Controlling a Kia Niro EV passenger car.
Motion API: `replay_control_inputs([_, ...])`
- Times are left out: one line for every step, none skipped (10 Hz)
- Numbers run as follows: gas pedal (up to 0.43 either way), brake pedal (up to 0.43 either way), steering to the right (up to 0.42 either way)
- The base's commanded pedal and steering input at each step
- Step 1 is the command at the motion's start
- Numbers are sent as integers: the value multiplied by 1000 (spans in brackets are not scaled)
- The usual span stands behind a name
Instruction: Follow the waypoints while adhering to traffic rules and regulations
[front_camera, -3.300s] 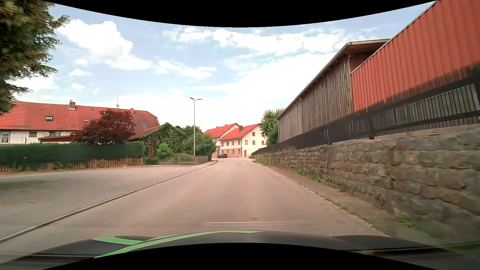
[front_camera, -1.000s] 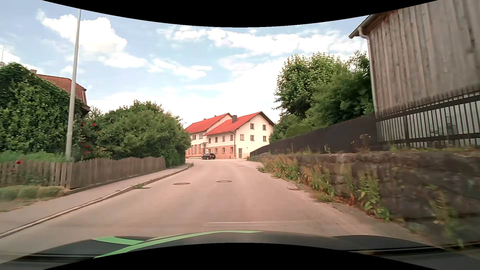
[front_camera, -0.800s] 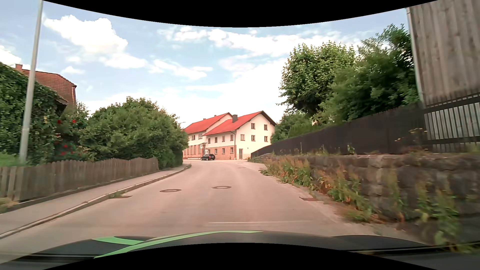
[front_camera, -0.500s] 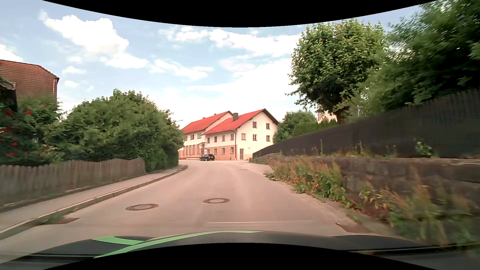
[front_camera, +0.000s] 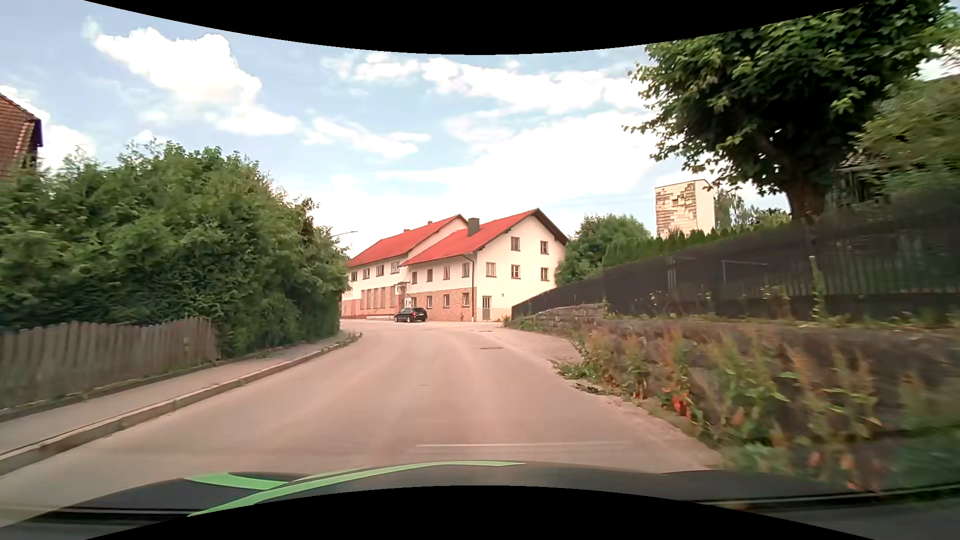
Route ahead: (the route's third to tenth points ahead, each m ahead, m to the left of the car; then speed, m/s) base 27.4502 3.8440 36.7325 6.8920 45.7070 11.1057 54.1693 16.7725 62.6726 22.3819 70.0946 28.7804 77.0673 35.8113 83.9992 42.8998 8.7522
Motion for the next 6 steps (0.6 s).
replay_control_inputs([59,0,-5])
replay_control_inputs([59,0,-5])
replay_control_inputs([67,0,-8])
replay_control_inputs([67,0,-15])
replay_control_inputs([67,0,-16])
replay_control_inputs([67,0,-16])
